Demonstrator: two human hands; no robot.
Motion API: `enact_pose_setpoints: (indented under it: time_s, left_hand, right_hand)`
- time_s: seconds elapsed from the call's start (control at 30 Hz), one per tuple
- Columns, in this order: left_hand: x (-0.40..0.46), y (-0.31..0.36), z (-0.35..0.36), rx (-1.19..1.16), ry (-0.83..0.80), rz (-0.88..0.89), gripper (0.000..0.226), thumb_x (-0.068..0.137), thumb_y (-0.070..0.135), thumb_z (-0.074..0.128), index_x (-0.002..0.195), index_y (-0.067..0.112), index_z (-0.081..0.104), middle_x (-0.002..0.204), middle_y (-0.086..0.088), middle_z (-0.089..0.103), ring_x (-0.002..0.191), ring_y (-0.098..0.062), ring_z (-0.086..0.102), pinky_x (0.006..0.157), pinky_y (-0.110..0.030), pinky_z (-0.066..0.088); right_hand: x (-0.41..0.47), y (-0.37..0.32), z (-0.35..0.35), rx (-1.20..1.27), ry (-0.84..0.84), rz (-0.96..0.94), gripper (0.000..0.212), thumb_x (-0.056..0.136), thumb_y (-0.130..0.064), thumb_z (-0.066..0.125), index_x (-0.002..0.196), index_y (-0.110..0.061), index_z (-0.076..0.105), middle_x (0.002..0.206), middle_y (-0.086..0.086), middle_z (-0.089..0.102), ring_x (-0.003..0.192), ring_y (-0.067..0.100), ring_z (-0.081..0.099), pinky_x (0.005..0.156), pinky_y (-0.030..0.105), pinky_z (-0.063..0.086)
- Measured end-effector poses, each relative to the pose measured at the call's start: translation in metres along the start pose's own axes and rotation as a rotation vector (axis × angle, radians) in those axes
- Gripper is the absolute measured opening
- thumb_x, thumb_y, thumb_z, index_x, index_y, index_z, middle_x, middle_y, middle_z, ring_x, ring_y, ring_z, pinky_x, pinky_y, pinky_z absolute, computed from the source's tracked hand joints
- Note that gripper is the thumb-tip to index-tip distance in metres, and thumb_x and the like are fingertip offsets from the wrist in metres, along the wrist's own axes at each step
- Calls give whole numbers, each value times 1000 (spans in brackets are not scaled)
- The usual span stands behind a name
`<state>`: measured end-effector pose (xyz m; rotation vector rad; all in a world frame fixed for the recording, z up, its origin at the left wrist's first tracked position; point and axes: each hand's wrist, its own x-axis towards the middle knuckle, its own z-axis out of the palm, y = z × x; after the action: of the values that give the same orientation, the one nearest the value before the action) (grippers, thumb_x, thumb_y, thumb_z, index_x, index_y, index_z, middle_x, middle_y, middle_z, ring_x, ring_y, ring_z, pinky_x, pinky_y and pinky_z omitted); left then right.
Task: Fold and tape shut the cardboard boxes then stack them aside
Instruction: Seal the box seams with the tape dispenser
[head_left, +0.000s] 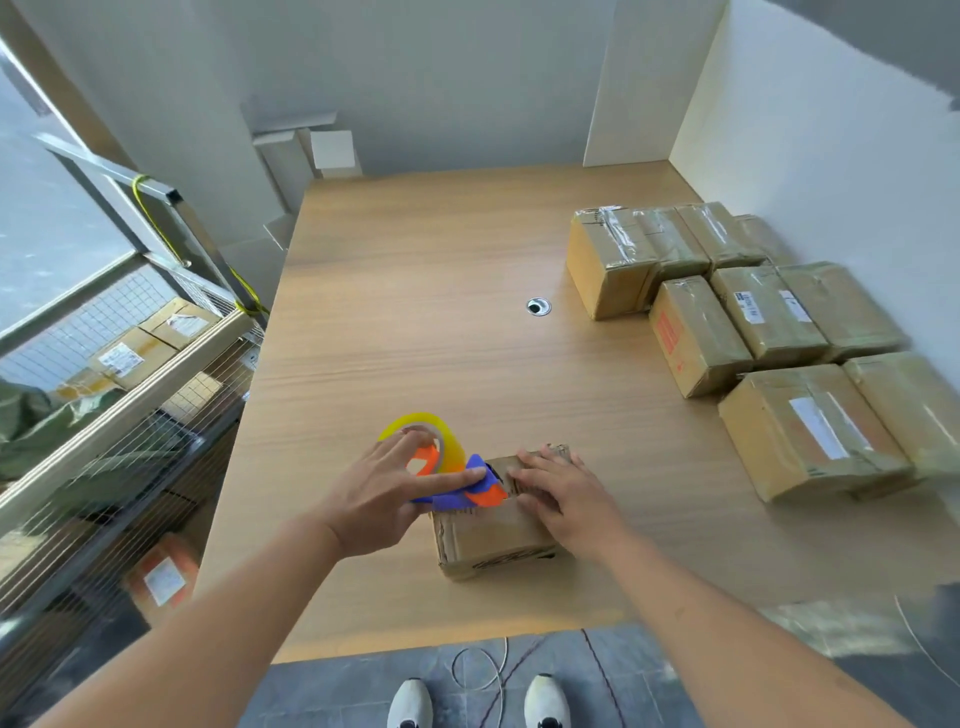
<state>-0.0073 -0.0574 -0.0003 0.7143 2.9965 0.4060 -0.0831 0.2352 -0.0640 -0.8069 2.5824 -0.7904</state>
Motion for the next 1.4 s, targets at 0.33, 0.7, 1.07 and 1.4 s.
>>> enact_pose_setpoints:
  time_s: [0.33,0.7,1.07,1.4]
  left_hand:
    - [8,22,10,37,-85,-41,89,91,11,68,153,60,28,132,-12,49,123,-36,53,102,-45,49]
    - [6,41,5,56,-174,-204,86,95,35,61,142,79,3,136,2,40,125,-26,45,107,-42,40]
    - [-14,55,30,97,-49,-265,84,91,38,65,150,69,14,133,3,41,123,-26,48,100,-43,42]
    - [-15,56,23,82,-83,-260,86,93,34,68,149,70,14,134,0,41,126,-25,45,106,-45,42]
  right_hand:
    - [5,-8,-28,231,5,-58,44,98,-14,66,140,-27,62,132,-9,68,122,5,62,112,27,44]
    - [8,-12,0,724,108,157,19,91,-12,75,89,-29,83,88,-11,77,83,4,69,78,22,54]
    - [7,-15,1,778,136,148,21,88,10,70,91,-7,82,89,1,79,87,5,73,82,15,54]
    - [-22,6,-19,652,245,235,11,86,-8,80,84,-18,83,81,-8,78,81,4,72,77,12,51]
